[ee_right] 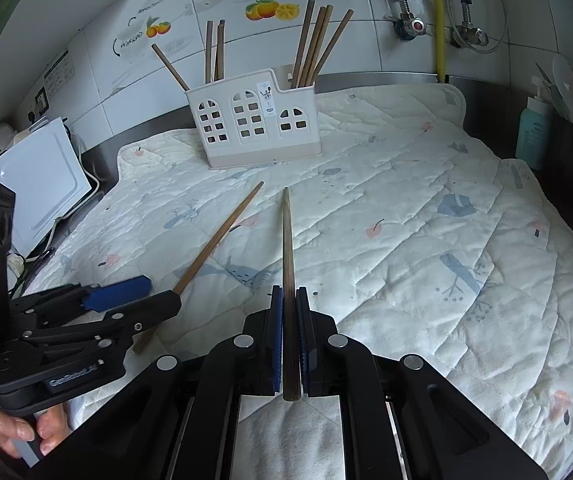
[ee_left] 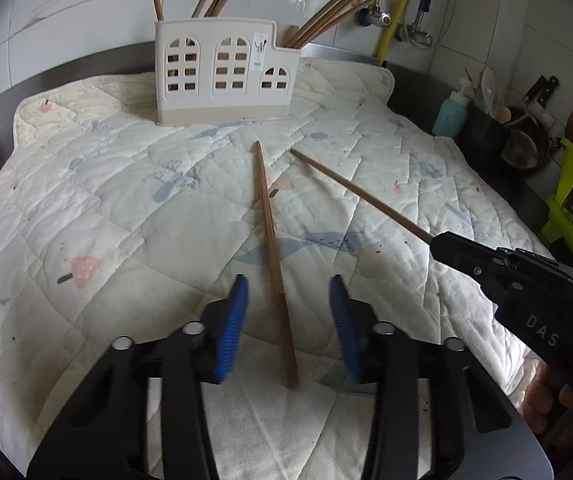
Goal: Organize utensils
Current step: 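Close the right tool on a chopstick while the left tool grasps the other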
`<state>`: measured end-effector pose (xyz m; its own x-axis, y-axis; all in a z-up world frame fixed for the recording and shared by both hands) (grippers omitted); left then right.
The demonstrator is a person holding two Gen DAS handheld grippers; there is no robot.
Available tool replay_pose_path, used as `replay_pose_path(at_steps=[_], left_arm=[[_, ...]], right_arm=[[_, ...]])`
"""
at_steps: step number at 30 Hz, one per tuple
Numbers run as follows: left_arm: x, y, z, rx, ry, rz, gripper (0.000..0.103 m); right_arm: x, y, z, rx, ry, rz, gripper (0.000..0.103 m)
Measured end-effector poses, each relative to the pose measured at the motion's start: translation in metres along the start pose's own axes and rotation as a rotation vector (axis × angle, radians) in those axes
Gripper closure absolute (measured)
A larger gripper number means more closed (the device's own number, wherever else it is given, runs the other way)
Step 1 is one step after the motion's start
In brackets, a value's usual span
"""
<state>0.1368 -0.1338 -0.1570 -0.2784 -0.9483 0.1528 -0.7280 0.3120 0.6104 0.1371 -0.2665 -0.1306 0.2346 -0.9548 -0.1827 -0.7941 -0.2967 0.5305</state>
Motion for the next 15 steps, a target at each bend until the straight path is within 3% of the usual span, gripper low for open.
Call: replay_pose_path(at_steps=[4,8,15], left_arm=[[0.001,-0.005,0.003,-0.003,-0.012,-0.013,0.079],[-0.001,-0.009,0.006,-0.012,-0.006,-0.021,0.079],[-0.006,-0.013,0.006,-0.029,0.0,-0.053,0.089]], right_arm=[[0.003,0.001,0.0,0.003,-0.006,-0.001,0.097],[0.003,0.001,-0.001,0.005,-0.008,-0.002,0.096],[0.002,0.001,-0.002,0.009,-0.006,-0.001,0.096]])
Point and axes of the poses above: each gripper's, at about its wrist camera, not at the fingertips, and y roughly against the way its jaws point, x to its right, z to its underside, the point moved 9 cm from there along -y, roughly the way its jaws point, and after that the axes turned 4 degrees about x, right-handed, at the moved point
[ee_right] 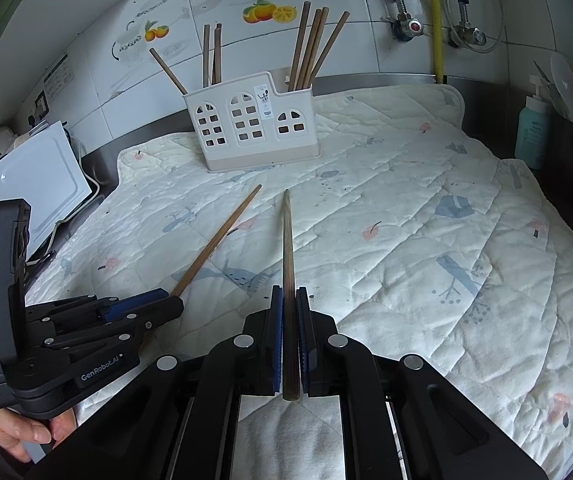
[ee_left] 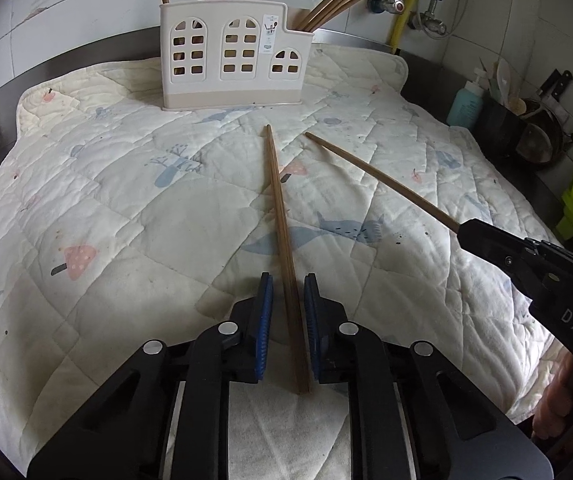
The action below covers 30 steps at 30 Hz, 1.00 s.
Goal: Organize utensils
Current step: 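Close the right tool on a chopstick while the left tool grasps the other, then lift the right tool's chopstick toward the holder while the left tool lifts its own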
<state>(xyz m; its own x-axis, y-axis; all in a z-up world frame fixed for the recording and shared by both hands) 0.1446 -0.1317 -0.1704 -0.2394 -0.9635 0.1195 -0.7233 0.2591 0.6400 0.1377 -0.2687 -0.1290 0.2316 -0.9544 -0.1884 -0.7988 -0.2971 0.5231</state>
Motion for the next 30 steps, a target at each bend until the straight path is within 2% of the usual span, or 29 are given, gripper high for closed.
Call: replay_pose_path(at_steps=[6,14,19,26,30], left_arm=[[-0.004,0.0,-0.002,-0.008,0.025,-0.008,0.097],[-0.009,0.006,-0.005,0.007,0.038,-0.004,0.097],[-0.014,0.019,-0.016,0.057,0.052,0.012,0.097],[-0.026,0.043,-0.043,0.167,0.047,0.032,0.098],[-0.022,0.039,-0.036,0.119,0.055,0.097,0.099]], right_arm=[[-0.003,0.005,-0.004,0.011,0.012,0.002,0.096],[-0.007,0.01,-0.011,0.023,0.029,0.012,0.096],[-0.011,0.016,-0.021,0.037,0.058,0.016,0.096],[-0.019,0.029,-0.049,0.074,0.091,0.007,0.096],[-0.023,0.032,-0.055,0.086,0.106,0.013,0.096]])
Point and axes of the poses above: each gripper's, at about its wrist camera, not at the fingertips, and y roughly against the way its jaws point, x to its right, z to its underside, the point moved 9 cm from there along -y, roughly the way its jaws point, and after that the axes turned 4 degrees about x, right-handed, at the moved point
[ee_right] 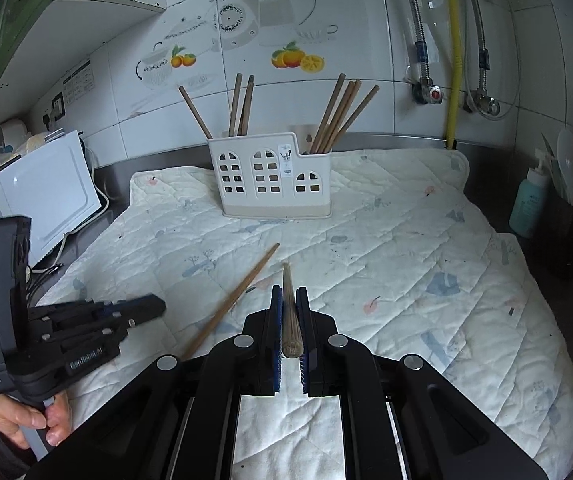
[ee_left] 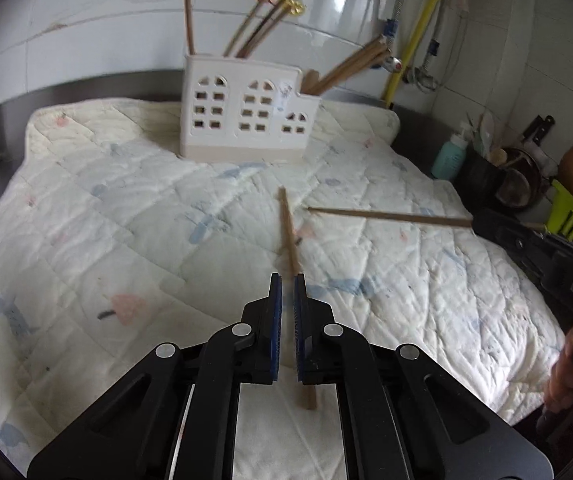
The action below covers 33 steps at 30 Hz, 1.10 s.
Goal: Organize utensils
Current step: 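Lift the right tool's chopstick toward the holder while the left tool lifts its own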
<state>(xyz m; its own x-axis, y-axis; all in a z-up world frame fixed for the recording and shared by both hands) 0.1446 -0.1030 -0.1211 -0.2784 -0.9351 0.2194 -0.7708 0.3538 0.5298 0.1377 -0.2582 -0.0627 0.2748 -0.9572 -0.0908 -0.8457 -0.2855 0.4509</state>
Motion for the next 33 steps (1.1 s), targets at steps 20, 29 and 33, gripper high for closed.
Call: replay_pose_path(at_steps=[20,29,33], left_arm=[[0.008,-0.034,0.04,-0.13,-0.044,-0.034,0.096],[0.001,-0.013,0.017,-0.05,-0.005,-0.035,0.098],[-0.003,0.003,-0.006,0.029,0.003,-0.033,0.098]], right_arm=[[0.001,-0.007,0.013,-0.022,-0.023,-0.008,0.096],[0.0,0.0,0.003,0.002,-0.012,-0.008,0.096],[-0.002,0.004,-0.008,0.021,-0.011,-0.021,0.096]])
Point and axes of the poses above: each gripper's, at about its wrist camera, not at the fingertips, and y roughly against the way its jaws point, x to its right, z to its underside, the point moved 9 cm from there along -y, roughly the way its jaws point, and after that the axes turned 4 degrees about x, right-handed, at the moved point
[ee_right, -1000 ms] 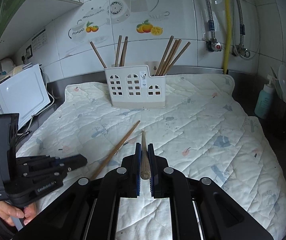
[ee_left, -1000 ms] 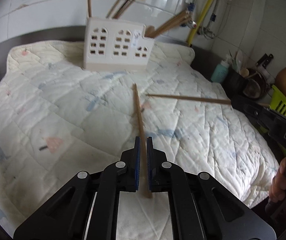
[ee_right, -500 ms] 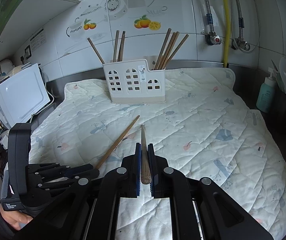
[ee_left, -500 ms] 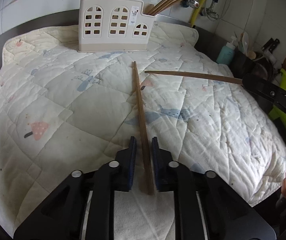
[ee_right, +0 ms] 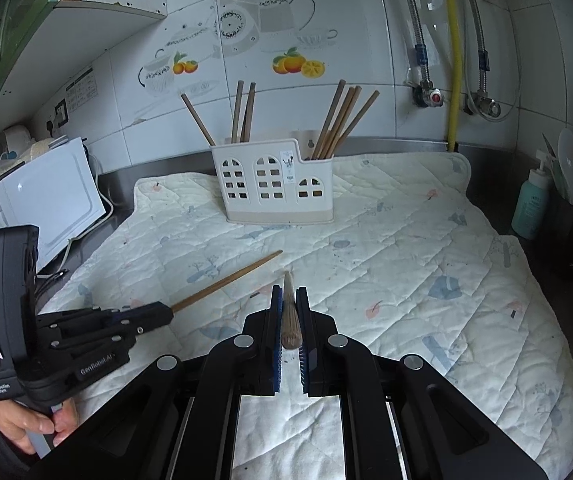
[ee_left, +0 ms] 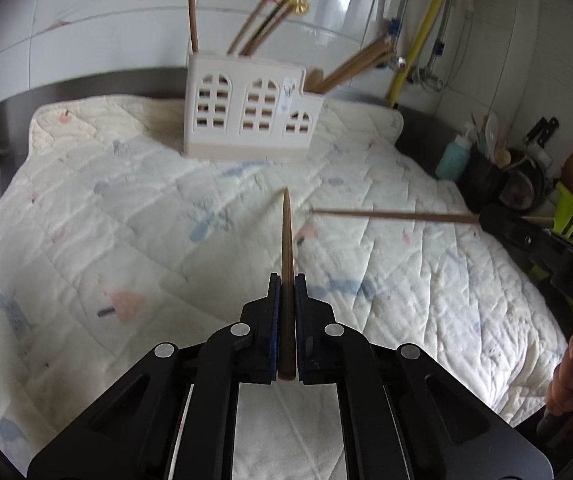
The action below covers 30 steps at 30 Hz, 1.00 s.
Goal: Organize utensils
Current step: 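Lift the right tool's chopstick toward the holder while the left tool lifts its own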
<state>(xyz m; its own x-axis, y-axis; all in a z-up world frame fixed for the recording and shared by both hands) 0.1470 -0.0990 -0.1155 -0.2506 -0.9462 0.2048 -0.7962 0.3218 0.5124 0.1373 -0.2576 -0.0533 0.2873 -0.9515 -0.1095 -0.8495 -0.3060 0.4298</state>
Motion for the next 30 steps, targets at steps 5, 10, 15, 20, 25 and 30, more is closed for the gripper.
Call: replay_pose_path(at_steps=[5,10,15,20,25,30], left_arm=[[-0.004,0.006,-0.018,0.042,-0.004,0.0,0.098],[-0.008,0.009,-0.033,0.067,-0.016,0.016,0.098],[-0.011,0.007,-0.048,0.075,-0.044,0.013,0.098],[-0.017,0.007,-0.068,0.096,-0.051,0.007,0.098],[-0.02,0.013,-0.098,0.137,-0.069,0.001,0.098],[-0.022,0.022,-0.136,0.189,-0.096,-0.007,0.098]], right_arm=[[-0.001,0.002,-0.02,0.018,0.011,-0.018,0.096],[-0.002,0.0,-0.047,0.028,0.02,-0.049,0.096],[-0.008,-0.006,-0.074,0.025,0.044,-0.089,0.096],[-0.013,-0.012,-0.11,0.041,0.084,-0.102,0.096],[-0.015,-0.017,-0.15,0.071,0.121,-0.101,0.096],[-0.013,-0.027,-0.195,0.119,0.147,-0.081,0.096]])
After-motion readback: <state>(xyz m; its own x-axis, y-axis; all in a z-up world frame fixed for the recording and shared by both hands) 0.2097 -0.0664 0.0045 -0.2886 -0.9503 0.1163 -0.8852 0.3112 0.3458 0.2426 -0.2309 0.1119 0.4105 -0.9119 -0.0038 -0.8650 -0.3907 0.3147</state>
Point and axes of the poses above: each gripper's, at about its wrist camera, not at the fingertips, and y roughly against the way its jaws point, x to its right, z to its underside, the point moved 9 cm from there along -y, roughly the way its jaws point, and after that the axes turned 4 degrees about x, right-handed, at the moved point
